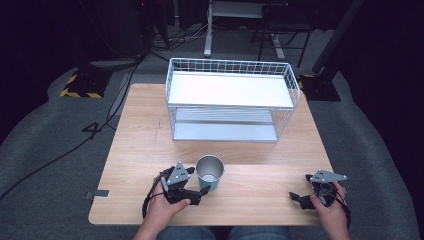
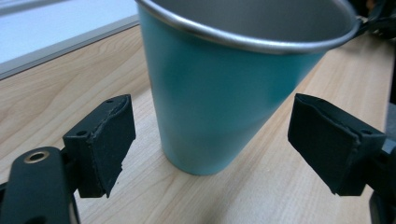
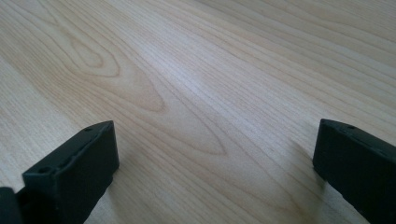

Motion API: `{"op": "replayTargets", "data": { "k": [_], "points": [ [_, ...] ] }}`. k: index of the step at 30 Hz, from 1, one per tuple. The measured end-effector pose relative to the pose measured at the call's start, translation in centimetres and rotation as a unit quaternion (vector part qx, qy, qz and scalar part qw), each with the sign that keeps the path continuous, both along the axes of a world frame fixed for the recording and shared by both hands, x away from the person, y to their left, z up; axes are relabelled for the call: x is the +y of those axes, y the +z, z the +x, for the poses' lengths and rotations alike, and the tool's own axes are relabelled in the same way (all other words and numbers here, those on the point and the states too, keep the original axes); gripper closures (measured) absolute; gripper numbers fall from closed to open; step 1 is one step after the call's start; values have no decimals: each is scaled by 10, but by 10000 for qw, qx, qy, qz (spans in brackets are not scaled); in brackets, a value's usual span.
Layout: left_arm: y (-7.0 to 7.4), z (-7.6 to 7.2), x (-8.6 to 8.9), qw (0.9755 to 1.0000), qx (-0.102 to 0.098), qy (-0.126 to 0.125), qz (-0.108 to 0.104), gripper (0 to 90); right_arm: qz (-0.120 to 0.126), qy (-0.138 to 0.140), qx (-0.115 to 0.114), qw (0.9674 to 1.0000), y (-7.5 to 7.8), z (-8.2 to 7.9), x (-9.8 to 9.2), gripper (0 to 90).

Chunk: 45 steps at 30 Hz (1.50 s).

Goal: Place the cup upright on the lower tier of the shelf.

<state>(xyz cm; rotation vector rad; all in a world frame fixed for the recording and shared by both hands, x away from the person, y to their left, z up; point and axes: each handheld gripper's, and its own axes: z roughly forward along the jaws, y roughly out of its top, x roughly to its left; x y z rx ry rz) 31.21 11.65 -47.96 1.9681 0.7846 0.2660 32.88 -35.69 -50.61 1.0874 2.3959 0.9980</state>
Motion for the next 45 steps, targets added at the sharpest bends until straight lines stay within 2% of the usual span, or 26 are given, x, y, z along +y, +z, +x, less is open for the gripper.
{"op": "replayTargets", "data": {
  "k": [1,2,11,18,21,22,24,25,37,45],
  "points": [
    [0,0,0,10000,0,0,0,156,0,0,0,10000,0,0,0,4],
    [-3,0,-5,9999,-41,85,106,156,0,1,0,10000,0,0,0,4],
    [-12,0,-17,9994,-57,334,-88,157,2,-4,1,10000,0,0,0,4],
    [-16,0,-24,9986,-257,449,-137,160,1,-1,0,10000,0,0,0,4],
    [-16,1,-26,9985,-240,450,-192,167,3,-4,1,10000,0,0,0,4],
    [-17,1,-27,9984,-316,459,-134,169,2,-4,1,10000,0,0,0,4],
    [-18,1,-28,9983,-325,463,-143,178,3,-4,0,10000,0,0,0,4],
    [-19,1,-28,9981,-287,497,-226,189,2,-5,1,10000,0,0,0,4],
    [-18,2,-24,9983,-310,455,-178,200,1,-4,1,10000,0,0,0,4],
    [-8,4,-22,9982,-347,441,-203,200,3,-4,1,10000,0,0,0,4]
  ]
}}
